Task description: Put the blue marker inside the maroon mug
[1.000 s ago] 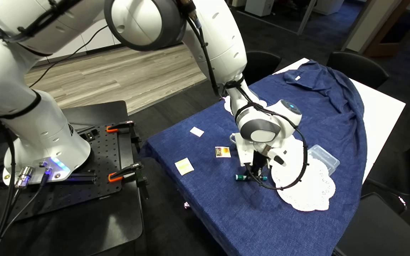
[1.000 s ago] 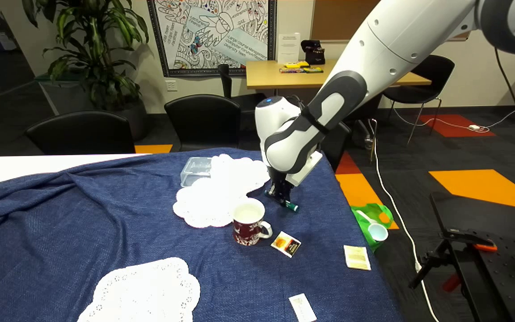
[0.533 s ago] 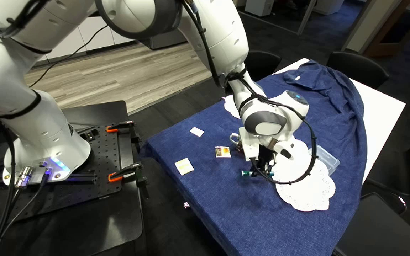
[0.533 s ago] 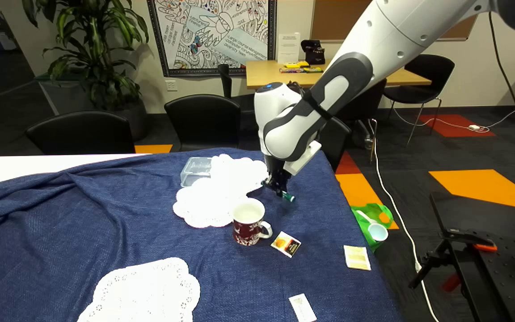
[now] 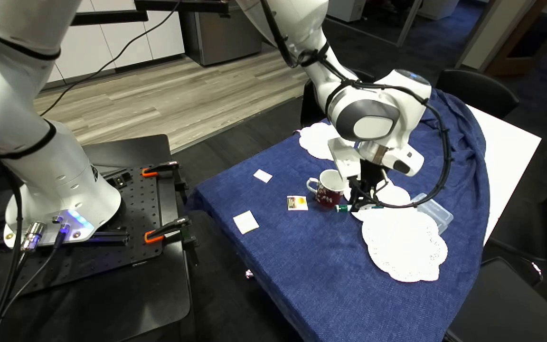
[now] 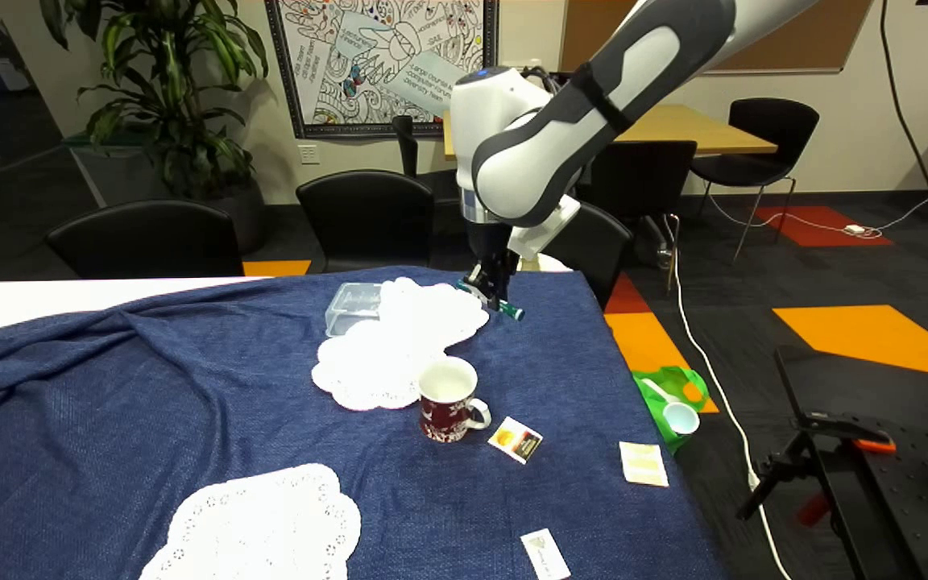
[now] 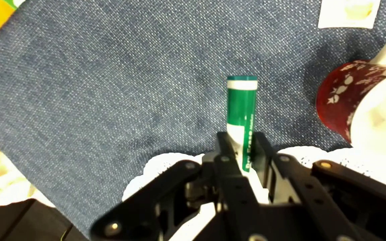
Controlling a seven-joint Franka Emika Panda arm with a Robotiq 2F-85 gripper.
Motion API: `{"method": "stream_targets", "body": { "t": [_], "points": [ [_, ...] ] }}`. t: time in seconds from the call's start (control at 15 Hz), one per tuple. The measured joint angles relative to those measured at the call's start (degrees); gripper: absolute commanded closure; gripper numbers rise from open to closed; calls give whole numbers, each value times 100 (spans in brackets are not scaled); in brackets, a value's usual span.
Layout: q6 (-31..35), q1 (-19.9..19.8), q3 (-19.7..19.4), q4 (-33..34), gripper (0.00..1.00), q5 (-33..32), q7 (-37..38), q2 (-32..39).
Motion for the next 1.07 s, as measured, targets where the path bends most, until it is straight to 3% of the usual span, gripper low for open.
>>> {"method": "stream_targets", "body": {
  "t": [0.47,0.53,0.93,1.0,1.07],
  "points": [
    [-124,200,-4,-601,95,-257,0,-1101],
    [-184,211,-4,-670,80,-277,0,-1233],
    [-385,221,-3,-887,80,-323,0,-1583],
    [-385,221,-3,-899,95,-324,0,-1583],
    [-385,223,-3,-905,95,-324,0,-1583]
  ]
}}
